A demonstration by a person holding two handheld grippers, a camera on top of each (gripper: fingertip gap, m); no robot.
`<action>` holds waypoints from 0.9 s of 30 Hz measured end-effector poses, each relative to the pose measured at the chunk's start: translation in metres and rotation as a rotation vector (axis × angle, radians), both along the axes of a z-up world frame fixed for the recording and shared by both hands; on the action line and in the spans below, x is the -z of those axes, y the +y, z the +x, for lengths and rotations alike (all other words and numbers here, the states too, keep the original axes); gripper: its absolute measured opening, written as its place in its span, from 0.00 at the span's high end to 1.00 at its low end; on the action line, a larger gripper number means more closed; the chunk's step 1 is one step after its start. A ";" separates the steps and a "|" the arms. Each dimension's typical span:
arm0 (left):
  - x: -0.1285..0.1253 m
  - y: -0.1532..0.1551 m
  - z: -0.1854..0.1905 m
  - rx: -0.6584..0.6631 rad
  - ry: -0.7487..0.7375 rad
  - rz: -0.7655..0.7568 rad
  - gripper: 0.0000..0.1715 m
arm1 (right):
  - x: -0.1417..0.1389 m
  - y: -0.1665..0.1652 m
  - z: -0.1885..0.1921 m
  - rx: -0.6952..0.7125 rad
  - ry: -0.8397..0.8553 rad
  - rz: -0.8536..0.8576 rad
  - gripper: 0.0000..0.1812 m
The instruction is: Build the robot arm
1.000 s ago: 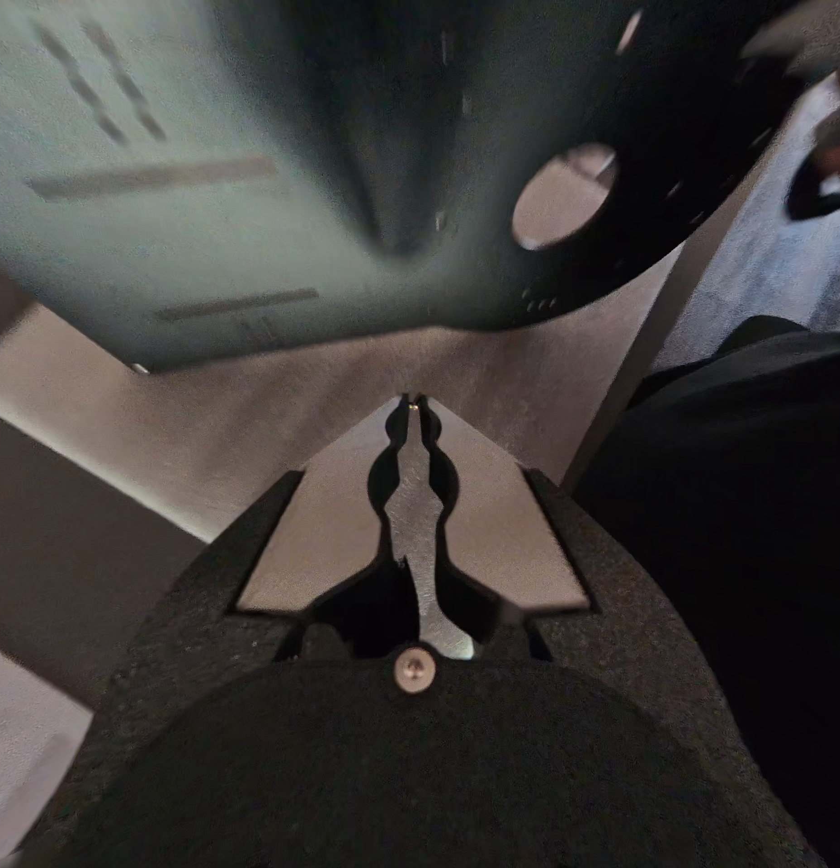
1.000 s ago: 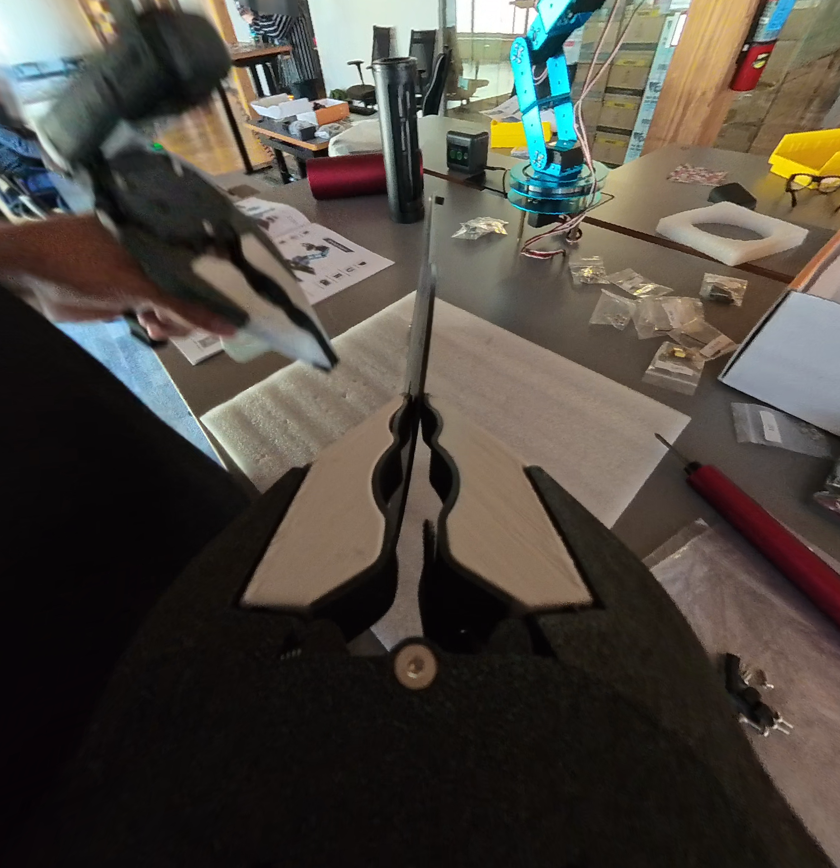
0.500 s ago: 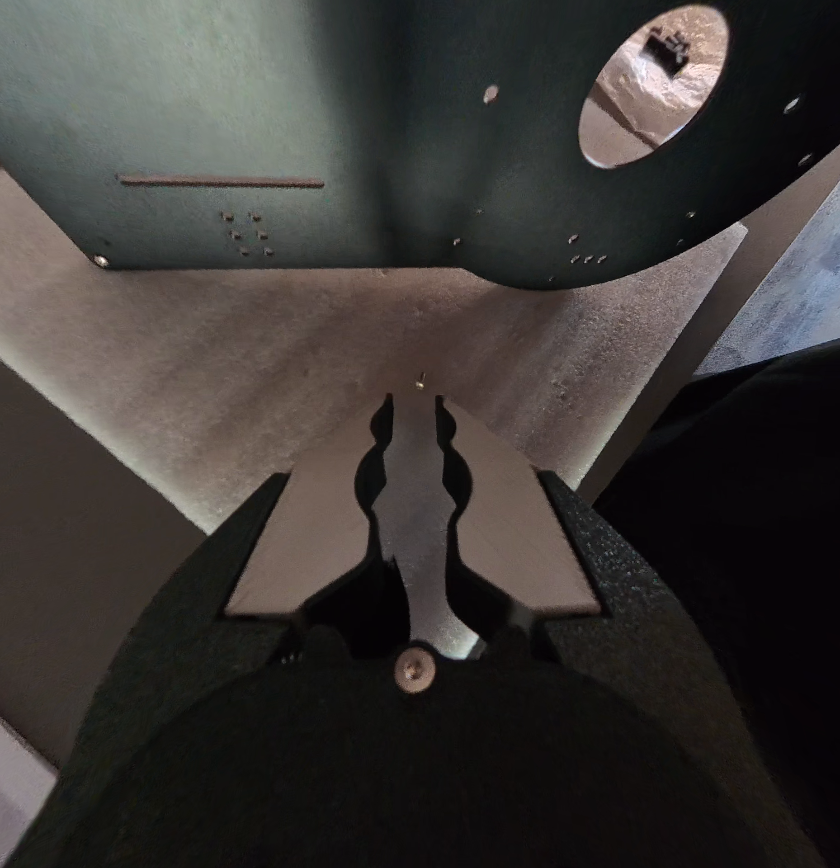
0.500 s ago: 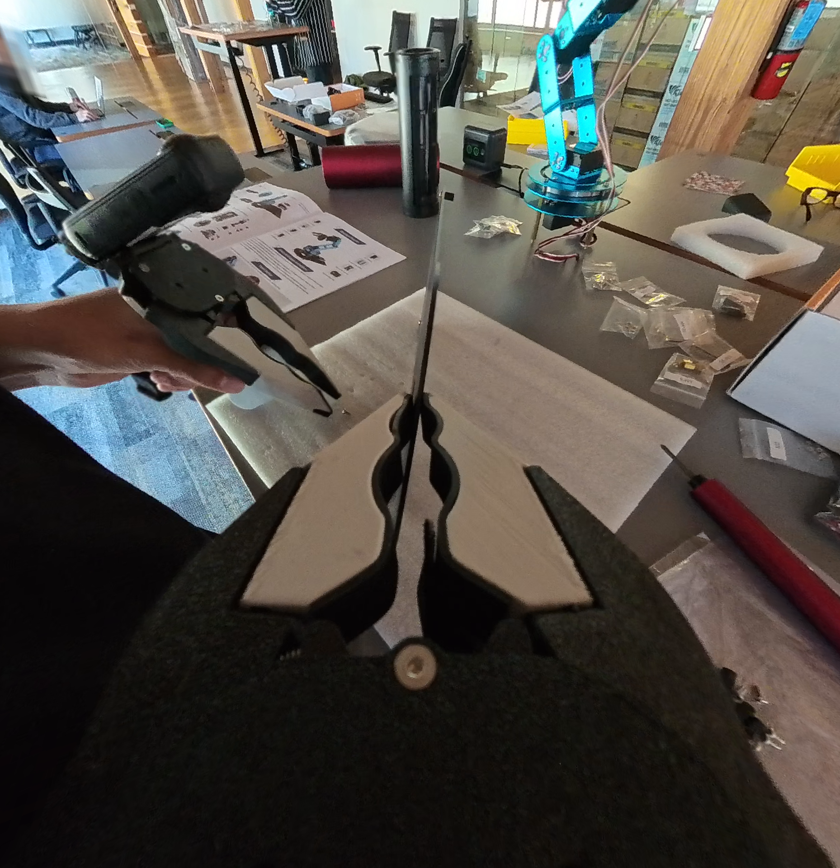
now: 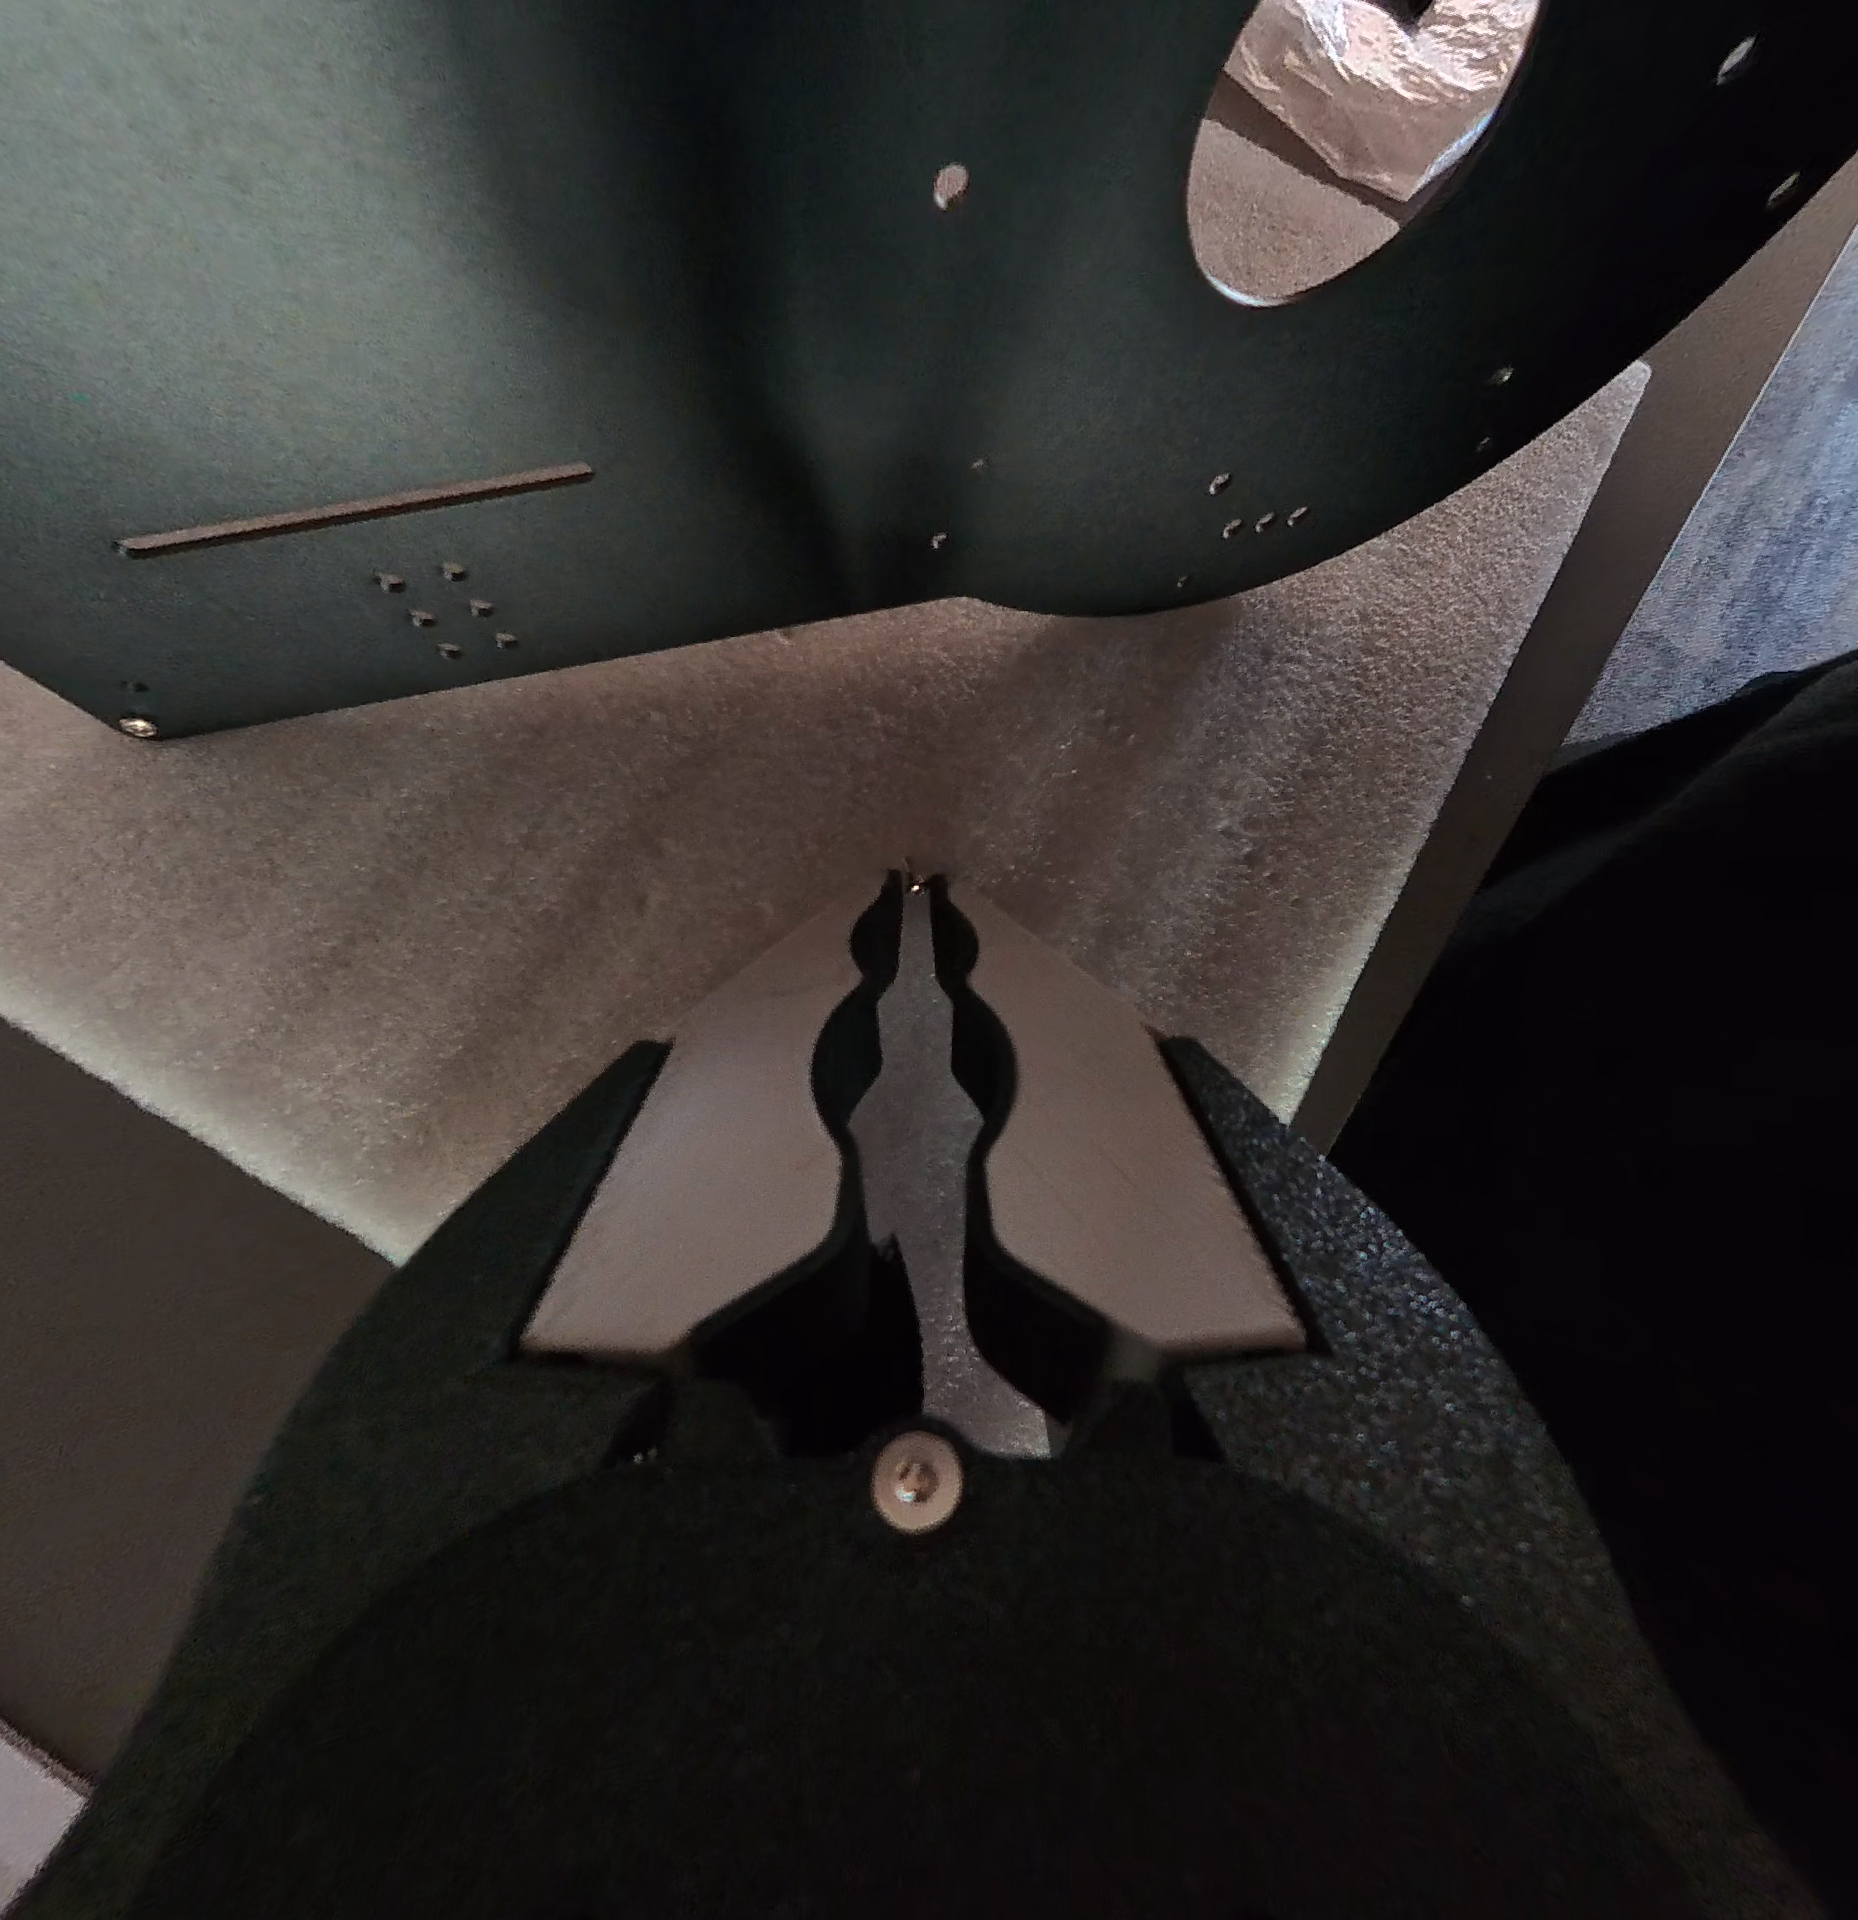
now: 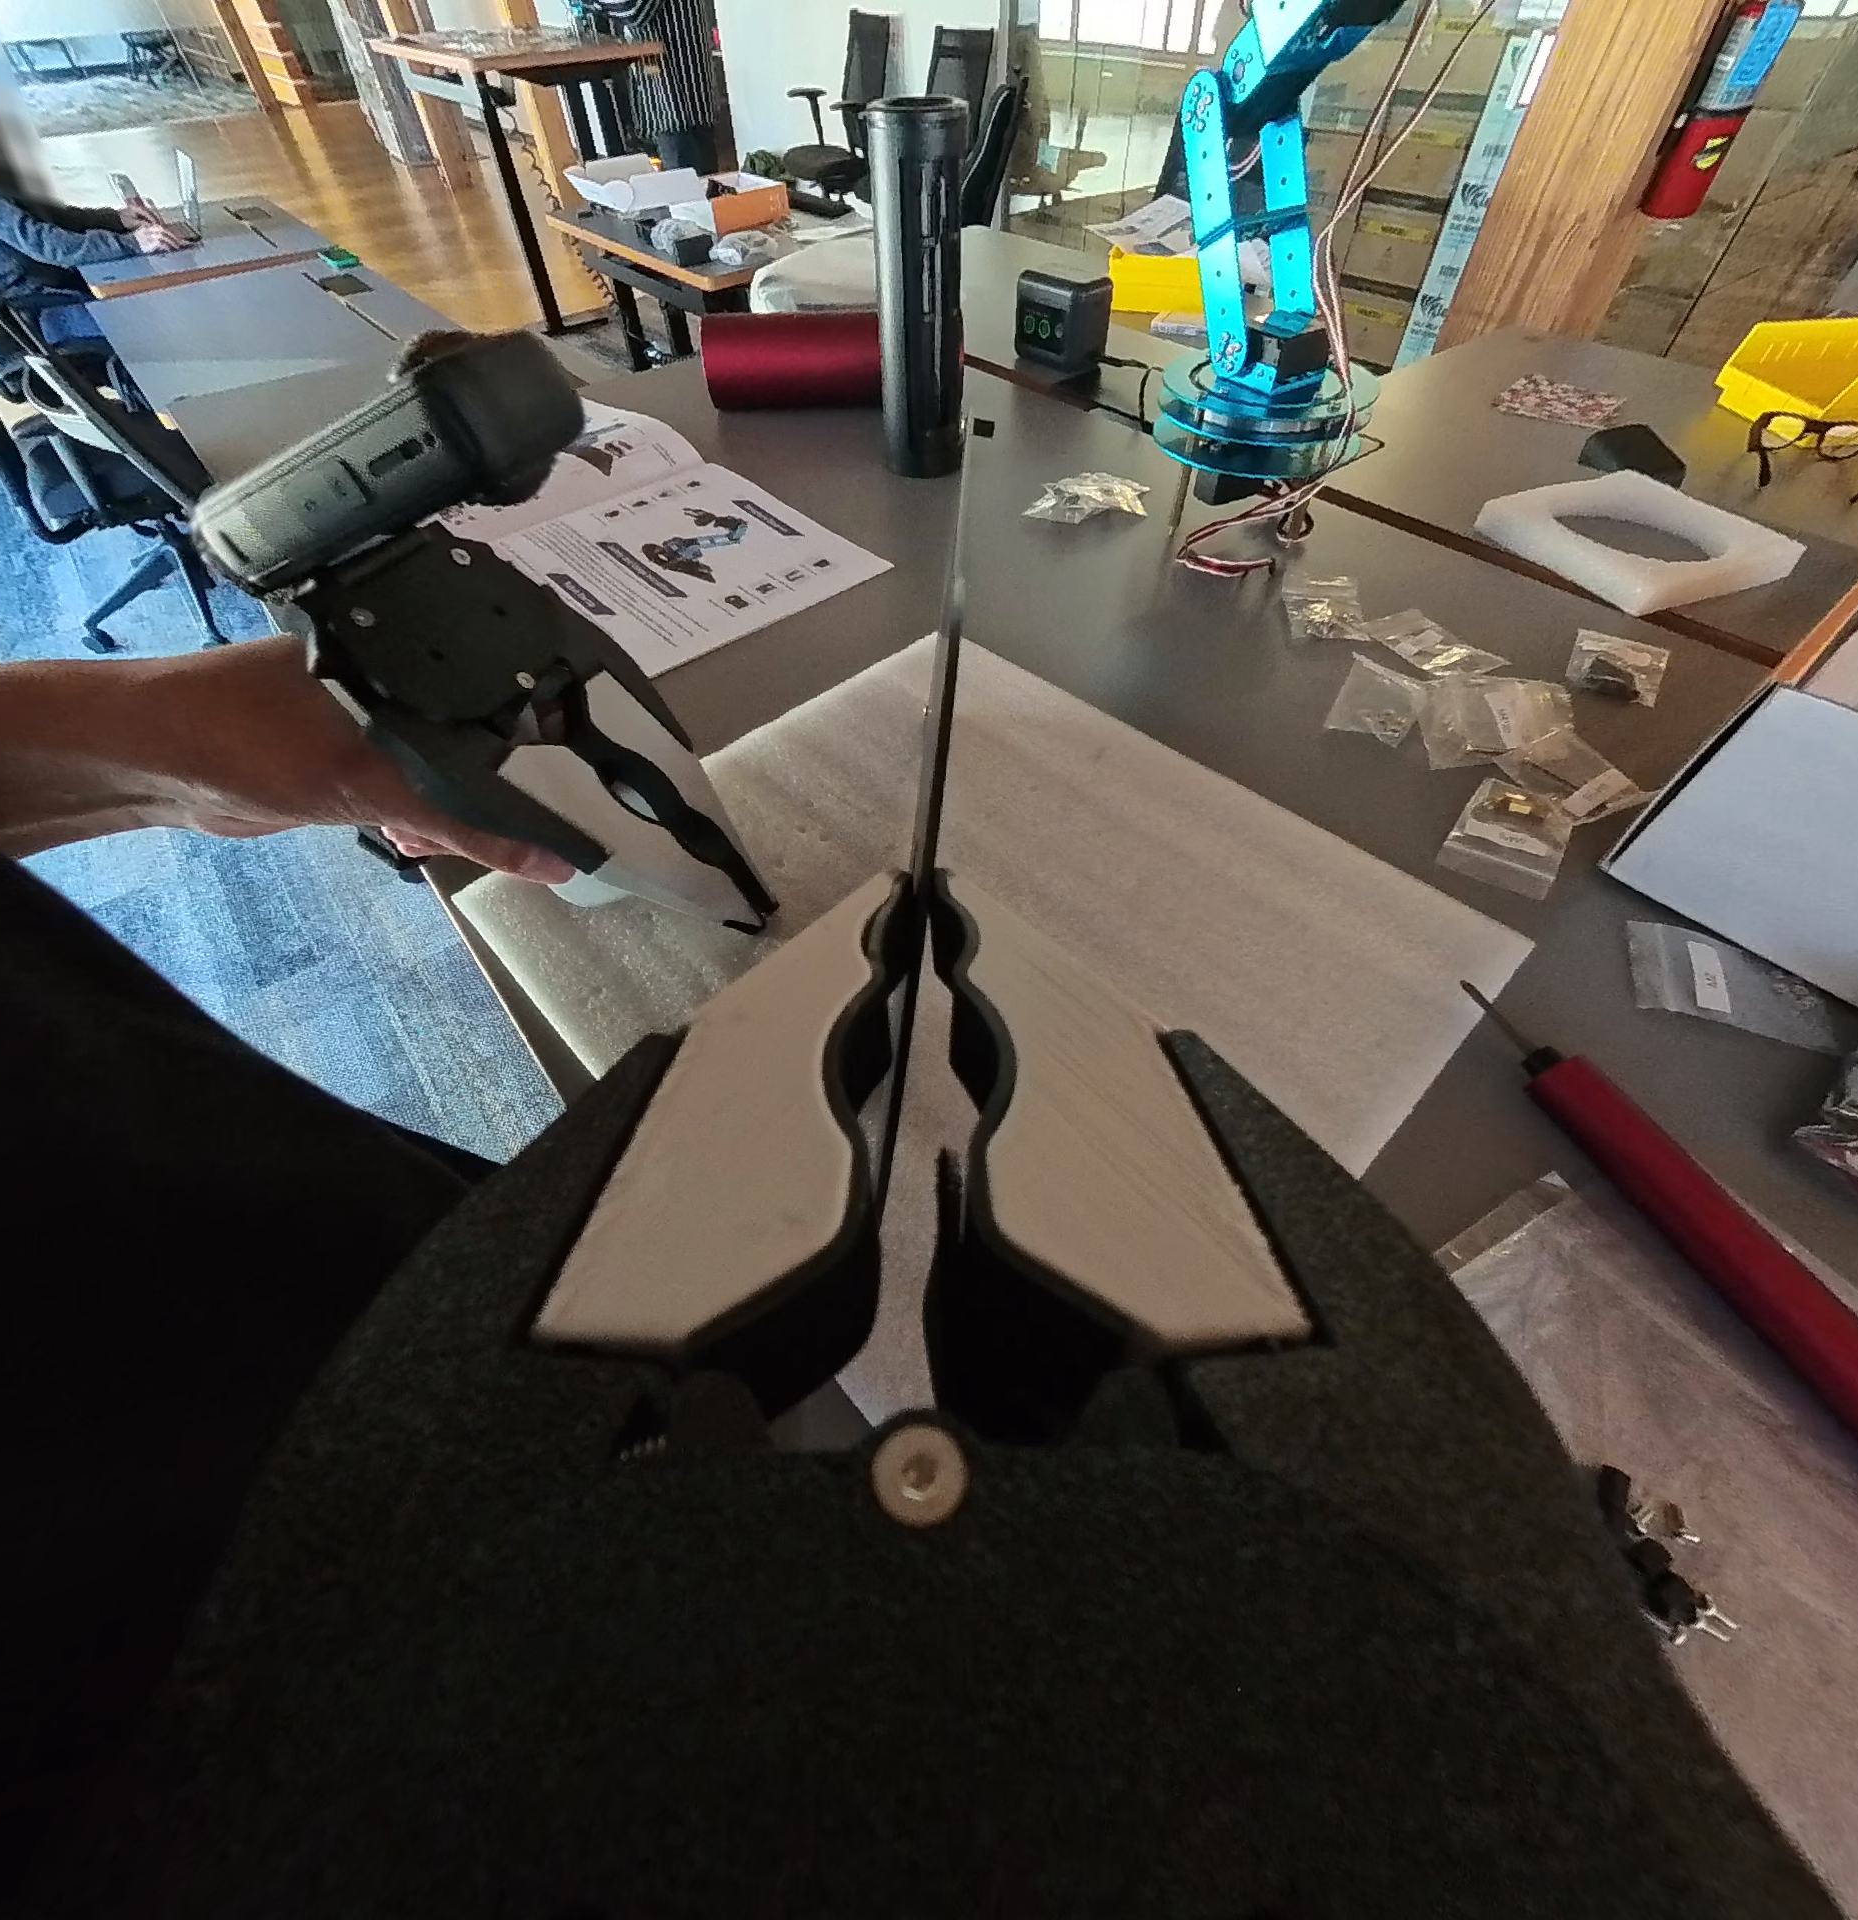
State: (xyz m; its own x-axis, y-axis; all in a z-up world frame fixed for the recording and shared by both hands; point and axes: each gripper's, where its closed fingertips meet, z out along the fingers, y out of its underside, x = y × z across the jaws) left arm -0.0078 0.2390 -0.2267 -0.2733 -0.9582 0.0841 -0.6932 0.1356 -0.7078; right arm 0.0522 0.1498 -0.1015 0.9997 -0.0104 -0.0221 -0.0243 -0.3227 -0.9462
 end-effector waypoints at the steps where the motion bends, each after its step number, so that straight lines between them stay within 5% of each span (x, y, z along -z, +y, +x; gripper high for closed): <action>1: 0.000 0.000 0.000 -0.002 0.001 -0.004 0.98 | 0.000 0.000 0.000 0.002 0.004 0.001 1.00; 14: -0.012 -0.003 0.002 -0.006 -0.048 -0.001 1.00 | 0.001 0.000 0.002 0.003 0.017 -0.004 0.99; 22: -0.130 -0.028 0.027 0.232 -0.445 -0.128 1.00 | 0.000 0.000 -0.001 -0.001 0.006 -0.006 0.99; 27: -0.135 -0.014 0.047 0.412 -0.413 0.066 1.00 | 0.000 0.000 -0.002 -0.002 -0.019 -0.017 0.99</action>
State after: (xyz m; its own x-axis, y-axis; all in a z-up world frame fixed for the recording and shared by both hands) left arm 0.0394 0.2252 -0.0917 -0.6219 -0.7655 -0.1651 -0.2427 0.3889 -0.8888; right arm 0.0502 0.1497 -0.1017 1.0000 -0.0086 -0.0034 -0.0061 -0.3386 -0.9409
